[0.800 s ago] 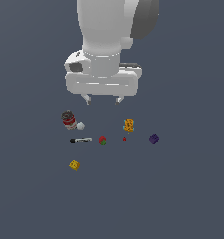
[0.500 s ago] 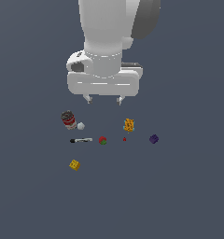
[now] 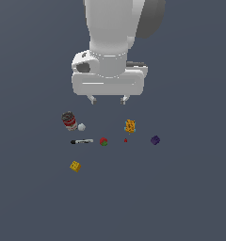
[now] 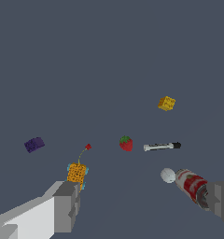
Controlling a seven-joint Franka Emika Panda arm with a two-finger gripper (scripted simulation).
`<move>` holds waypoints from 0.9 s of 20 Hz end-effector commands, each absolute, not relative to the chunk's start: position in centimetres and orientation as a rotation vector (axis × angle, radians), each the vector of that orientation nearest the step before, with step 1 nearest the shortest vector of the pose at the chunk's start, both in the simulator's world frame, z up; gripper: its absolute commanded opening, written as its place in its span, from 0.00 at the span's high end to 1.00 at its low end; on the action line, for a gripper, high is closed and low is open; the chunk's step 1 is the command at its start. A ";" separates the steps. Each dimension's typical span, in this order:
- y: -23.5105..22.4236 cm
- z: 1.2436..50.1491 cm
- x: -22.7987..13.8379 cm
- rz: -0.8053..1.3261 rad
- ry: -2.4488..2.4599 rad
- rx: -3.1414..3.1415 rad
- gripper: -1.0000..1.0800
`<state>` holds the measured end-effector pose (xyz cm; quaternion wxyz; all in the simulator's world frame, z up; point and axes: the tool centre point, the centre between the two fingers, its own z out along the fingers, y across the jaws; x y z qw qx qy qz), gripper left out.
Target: Pick up a designated object from a clutter of objects.
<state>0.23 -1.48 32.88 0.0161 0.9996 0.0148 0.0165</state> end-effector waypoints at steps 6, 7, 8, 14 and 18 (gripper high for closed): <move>-1.9 32.2 0.9 0.049 0.025 3.113 0.04; -2.1 32.0 1.1 0.049 0.017 3.115 0.04; -2.2 31.7 1.4 0.048 0.009 3.116 0.04; -3.8 29.4 3.4 0.042 -0.062 3.127 0.04; -5.4 27.0 5.2 0.036 -0.132 3.134 0.04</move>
